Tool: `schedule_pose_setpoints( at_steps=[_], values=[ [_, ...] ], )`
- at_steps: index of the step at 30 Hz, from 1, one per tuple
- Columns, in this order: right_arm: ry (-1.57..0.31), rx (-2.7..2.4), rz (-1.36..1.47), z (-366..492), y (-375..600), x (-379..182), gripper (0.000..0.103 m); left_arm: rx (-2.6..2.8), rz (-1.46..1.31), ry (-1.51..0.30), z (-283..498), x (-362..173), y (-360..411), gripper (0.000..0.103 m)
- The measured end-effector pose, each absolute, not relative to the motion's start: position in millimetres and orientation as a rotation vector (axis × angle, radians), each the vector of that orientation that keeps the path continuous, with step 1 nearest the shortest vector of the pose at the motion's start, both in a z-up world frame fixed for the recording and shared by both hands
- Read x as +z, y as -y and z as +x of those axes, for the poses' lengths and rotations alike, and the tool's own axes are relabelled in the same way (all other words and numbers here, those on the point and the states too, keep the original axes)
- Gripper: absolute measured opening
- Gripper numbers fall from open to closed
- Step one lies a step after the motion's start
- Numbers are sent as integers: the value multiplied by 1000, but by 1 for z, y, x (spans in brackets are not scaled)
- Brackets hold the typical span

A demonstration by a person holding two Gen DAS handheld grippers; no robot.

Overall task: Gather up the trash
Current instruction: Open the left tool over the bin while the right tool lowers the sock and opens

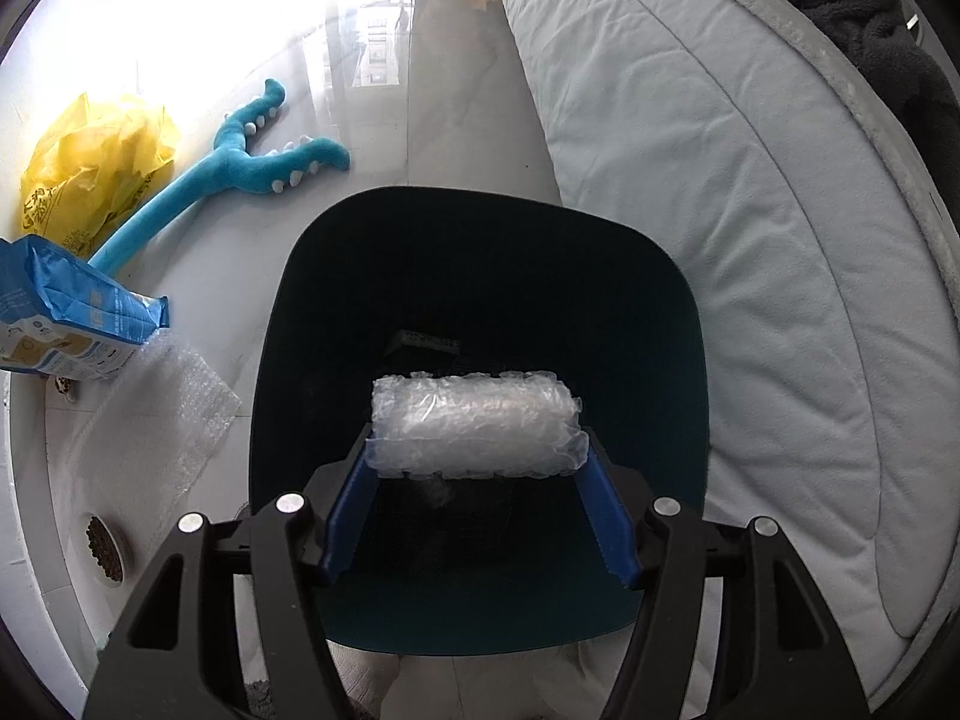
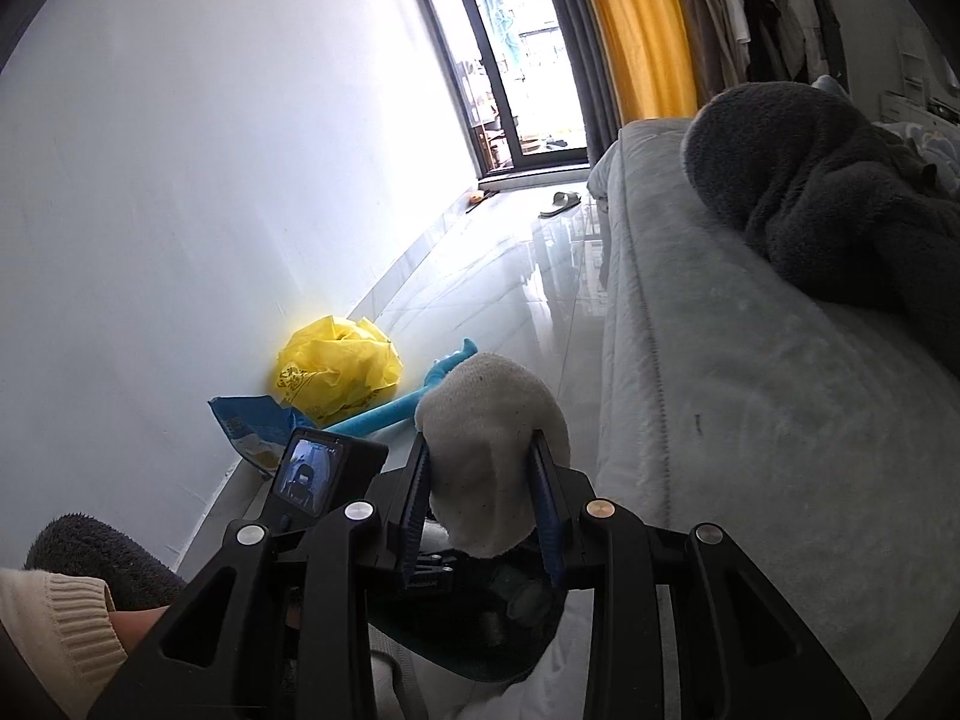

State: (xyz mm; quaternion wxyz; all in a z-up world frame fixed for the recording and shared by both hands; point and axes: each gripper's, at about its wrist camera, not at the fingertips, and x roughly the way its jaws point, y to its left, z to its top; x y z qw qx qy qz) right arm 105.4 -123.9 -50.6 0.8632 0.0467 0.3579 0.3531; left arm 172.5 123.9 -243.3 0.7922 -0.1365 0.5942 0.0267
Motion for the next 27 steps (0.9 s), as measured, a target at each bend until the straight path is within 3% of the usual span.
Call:
schedule_pose_setpoints(
  at_steps=[14, 27],
  values=[
    [-852, 772, 79, 125, 74, -84, 32, 81, -322, -1245, 146, -226, -174, 81],
    [-1027, 767, 70, 148, 27, -142, 32, 122, -273, -1100, 119, -187, -223, 82]
  ],
)
